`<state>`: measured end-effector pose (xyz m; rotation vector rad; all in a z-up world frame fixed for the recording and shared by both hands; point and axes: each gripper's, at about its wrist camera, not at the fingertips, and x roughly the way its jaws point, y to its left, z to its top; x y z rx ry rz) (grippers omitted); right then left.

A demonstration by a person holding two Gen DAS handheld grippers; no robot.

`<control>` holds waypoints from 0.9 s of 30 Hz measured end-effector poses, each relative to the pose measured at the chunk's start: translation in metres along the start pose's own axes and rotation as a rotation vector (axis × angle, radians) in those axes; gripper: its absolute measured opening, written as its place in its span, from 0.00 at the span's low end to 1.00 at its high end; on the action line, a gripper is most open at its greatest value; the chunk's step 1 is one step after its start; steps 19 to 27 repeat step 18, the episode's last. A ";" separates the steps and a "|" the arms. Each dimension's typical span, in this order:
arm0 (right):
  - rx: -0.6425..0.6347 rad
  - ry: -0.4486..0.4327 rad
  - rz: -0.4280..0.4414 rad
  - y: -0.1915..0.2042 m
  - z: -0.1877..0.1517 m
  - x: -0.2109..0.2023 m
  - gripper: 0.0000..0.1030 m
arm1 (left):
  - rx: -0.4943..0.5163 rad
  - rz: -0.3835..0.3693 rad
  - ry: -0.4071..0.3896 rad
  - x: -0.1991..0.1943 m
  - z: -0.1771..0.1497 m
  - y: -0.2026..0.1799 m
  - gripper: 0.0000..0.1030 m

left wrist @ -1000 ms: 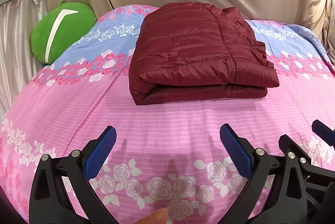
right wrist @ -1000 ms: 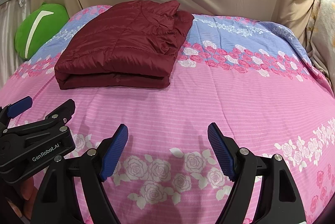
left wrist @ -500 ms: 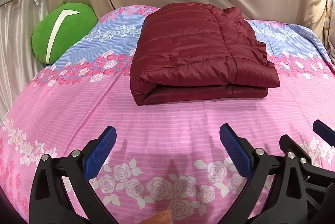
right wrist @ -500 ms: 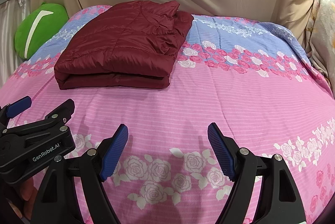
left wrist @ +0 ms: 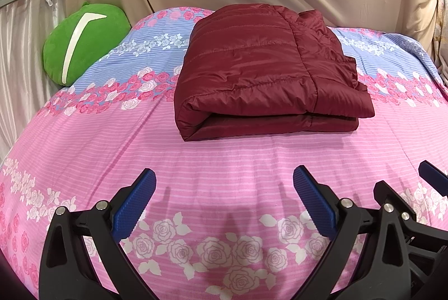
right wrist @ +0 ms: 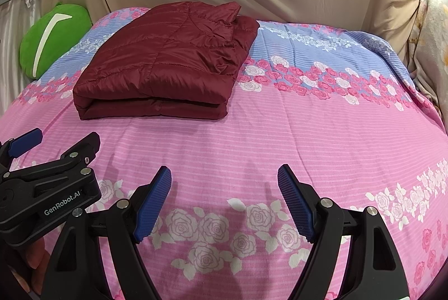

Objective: Fold large clothes

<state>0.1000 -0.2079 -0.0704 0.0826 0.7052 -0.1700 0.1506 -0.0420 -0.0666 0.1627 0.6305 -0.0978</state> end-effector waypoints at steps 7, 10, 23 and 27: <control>0.001 -0.001 -0.001 0.001 0.000 -0.001 0.74 | -0.001 0.000 -0.001 0.000 0.000 0.001 0.93; -0.001 -0.001 -0.002 0.001 0.000 0.000 0.74 | 0.000 0.006 -0.002 -0.001 -0.001 0.002 0.93; -0.002 -0.002 -0.003 0.001 0.001 -0.001 0.74 | -0.003 0.010 -0.001 -0.003 0.000 -0.001 0.91; -0.002 -0.002 -0.003 0.001 0.001 -0.001 0.74 | -0.003 0.010 -0.001 -0.003 0.000 -0.001 0.91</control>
